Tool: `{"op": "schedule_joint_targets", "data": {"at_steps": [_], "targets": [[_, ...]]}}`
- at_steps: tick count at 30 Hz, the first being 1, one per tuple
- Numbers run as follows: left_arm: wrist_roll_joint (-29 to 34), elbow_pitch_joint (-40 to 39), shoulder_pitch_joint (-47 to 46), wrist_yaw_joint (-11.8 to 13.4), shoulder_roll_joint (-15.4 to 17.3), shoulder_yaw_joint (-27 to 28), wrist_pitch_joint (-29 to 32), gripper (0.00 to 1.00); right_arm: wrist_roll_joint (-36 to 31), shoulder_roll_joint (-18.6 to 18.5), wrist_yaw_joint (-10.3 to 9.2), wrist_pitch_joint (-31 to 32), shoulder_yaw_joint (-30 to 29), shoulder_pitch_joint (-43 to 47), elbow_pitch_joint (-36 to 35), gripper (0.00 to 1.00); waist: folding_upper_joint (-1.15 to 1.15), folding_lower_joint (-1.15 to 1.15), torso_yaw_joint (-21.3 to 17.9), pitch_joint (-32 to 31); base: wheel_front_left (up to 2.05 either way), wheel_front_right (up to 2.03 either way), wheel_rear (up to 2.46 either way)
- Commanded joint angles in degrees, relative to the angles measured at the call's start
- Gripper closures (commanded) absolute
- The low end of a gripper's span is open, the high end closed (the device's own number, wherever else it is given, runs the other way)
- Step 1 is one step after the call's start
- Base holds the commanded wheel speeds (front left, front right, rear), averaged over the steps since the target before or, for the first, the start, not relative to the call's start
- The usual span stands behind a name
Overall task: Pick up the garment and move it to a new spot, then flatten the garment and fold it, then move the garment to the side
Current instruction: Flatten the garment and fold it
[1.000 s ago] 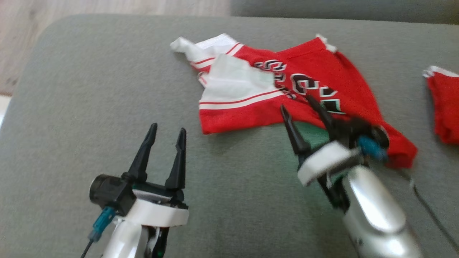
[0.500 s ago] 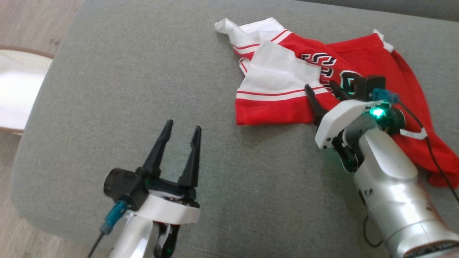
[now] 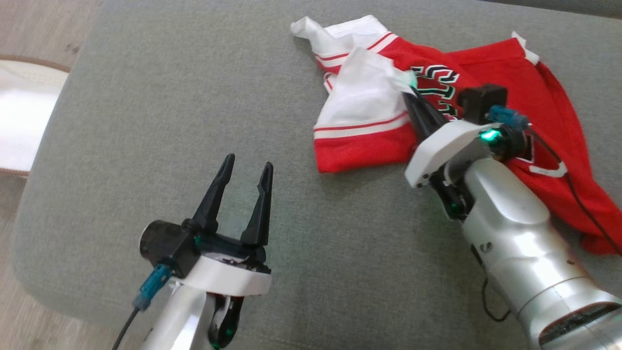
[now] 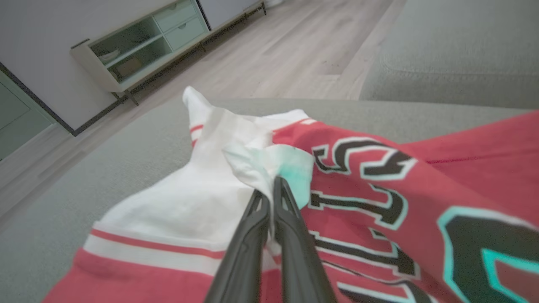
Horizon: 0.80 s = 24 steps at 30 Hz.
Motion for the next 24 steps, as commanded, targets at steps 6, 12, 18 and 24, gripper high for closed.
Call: {"op": "schedule_joint_targets", "data": {"at_steps": [6,12,18,24], "targets": [[0.4,-2.2,-1.2,0.8,0.2,4.4,-0.3,0.0,1.5,1.3,-0.05,-5.5,8.6,0.3,-8.5,1.0,0.0,0.0,-2.1,-2.2,0.0,0.0,0.0],[1.4,-3.0,0.1,1.4,0.2,7.0,-0.3,0.0,1.8,1.3,-0.05,-6.3,16.8,4.9,-17.8,1.0,0.0,0.0,-3.2,-4.8,0.0,0.0,0.0],[2.6,-3.0,2.1,1.9,0.2,9.9,-0.3,0.0,1.1,1.3,-0.05,-6.3,26.1,9.6,-23.6,1.0,0.0,0.0,-3.3,-7.6,0.0,0.0,0.0],[3.0,-2.5,3.7,1.9,0.2,11.2,-0.3,0.0,3.8,1.3,-0.05,-6.1,35.8,12.8,-22.6,0.0,0.0,0.0,-2.3,-10.3,0.0,0.0,0.0]]}}
